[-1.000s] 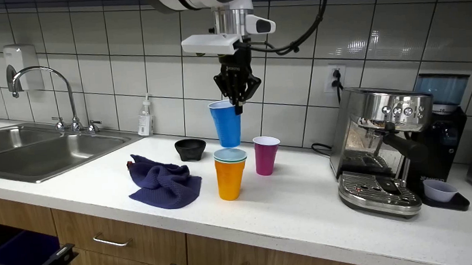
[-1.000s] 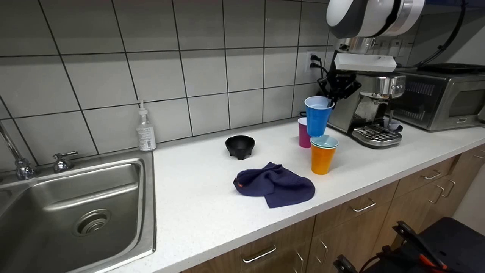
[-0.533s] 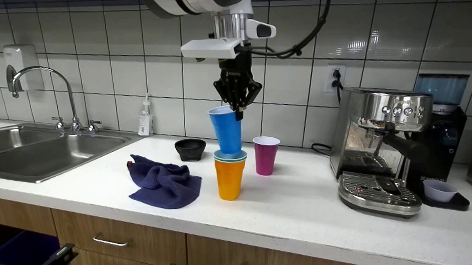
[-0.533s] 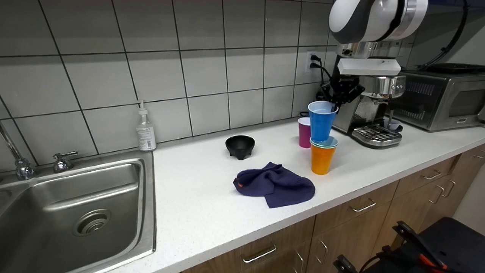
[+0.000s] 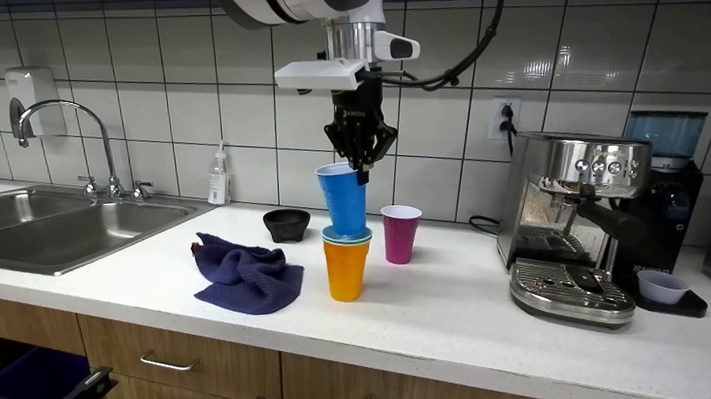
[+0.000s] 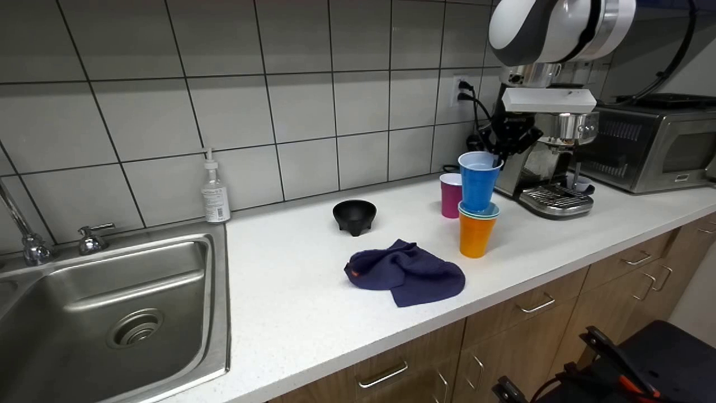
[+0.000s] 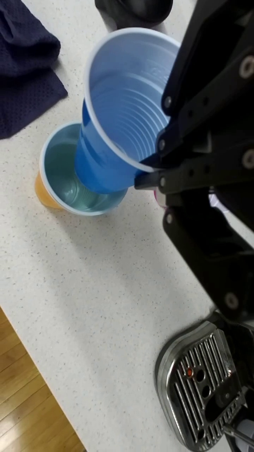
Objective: Stack the cups together
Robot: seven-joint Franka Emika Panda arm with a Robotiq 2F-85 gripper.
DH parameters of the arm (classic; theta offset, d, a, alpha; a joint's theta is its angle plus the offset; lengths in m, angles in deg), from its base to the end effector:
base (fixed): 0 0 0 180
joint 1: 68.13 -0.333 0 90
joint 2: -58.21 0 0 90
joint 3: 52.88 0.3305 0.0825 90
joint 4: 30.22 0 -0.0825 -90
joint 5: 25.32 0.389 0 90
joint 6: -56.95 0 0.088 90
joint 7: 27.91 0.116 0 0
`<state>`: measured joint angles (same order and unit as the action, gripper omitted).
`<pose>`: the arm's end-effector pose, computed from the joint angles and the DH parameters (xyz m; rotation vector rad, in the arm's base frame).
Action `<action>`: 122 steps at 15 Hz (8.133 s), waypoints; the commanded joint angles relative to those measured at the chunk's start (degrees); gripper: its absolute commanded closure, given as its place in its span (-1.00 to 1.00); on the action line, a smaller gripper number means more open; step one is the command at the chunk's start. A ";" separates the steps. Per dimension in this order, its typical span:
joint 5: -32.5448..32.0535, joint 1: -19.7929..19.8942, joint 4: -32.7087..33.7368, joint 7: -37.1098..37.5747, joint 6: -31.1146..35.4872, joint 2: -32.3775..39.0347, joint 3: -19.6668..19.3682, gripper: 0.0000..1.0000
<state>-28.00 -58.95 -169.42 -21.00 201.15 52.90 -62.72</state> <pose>0.4694 -0.1617 0.3604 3.0287 -0.6420 0.2736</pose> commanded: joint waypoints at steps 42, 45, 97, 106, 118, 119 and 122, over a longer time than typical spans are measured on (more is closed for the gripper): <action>-0.48 -3.63 27.62 12.22 -8.74 26.62 -0.03 -1.00; -0.34 -3.67 33.30 12.18 -9.99 30.81 -0.17 -1.00; -0.90 -12.99 38.36 13.27 -15.11 34.96 1.11 0.98; -2.44 -17.74 26.19 16.84 -10.84 26.40 2.92 0.98; -6.86 -17.12 11.62 15.92 -4.09 12.14 4.83 0.98; -6.81 -16.85 10.95 15.54 -4.03 11.06 5.00 0.98; -6.93 -16.13 9.11 15.52 -4.36 7.79 5.45 0.98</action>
<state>-33.45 -77.11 -156.49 -5.75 196.17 65.78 -59.01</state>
